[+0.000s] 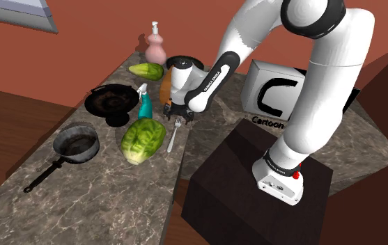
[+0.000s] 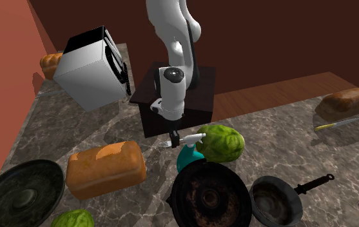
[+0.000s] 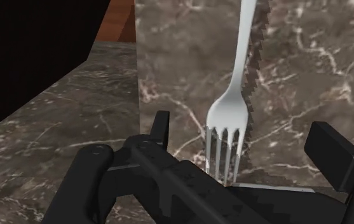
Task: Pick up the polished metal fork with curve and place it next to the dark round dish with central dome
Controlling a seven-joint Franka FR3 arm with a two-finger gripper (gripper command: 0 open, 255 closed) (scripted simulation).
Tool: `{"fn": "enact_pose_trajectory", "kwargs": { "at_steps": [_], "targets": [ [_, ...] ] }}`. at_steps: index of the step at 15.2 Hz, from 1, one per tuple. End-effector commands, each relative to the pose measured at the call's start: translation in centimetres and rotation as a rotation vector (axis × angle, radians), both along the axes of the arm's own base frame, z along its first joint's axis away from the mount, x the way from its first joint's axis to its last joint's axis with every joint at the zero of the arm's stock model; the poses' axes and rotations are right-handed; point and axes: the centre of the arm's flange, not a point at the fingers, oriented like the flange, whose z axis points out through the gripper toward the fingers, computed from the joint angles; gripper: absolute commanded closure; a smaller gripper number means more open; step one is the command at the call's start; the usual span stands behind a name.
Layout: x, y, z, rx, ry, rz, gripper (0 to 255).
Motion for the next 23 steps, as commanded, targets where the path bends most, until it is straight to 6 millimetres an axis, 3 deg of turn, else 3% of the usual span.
{"fn": "enact_pose_trajectory", "kwargs": {
  "at_steps": [1, 4, 11, 12, 21, 23],
  "targets": [
    [0.0, -0.1, -1.2, 0.0, -0.001, -0.001, 0],
    [0.0, -0.2, -2.5, 0.0, -0.001, -0.001, 0],
    [0.0, -0.2, -2.5, 0.0, -0.001, -0.001, 0],
    [0.0, -0.2, -2.5, 0.0, -0.001, -0.001, 255],
    [0.0, -0.2, -2.5, 0.0, -0.001, -0.001, 255],
    [0.0, -0.2, -1.5, 0.0, -0.001, -0.001, 255]
  ]
}}
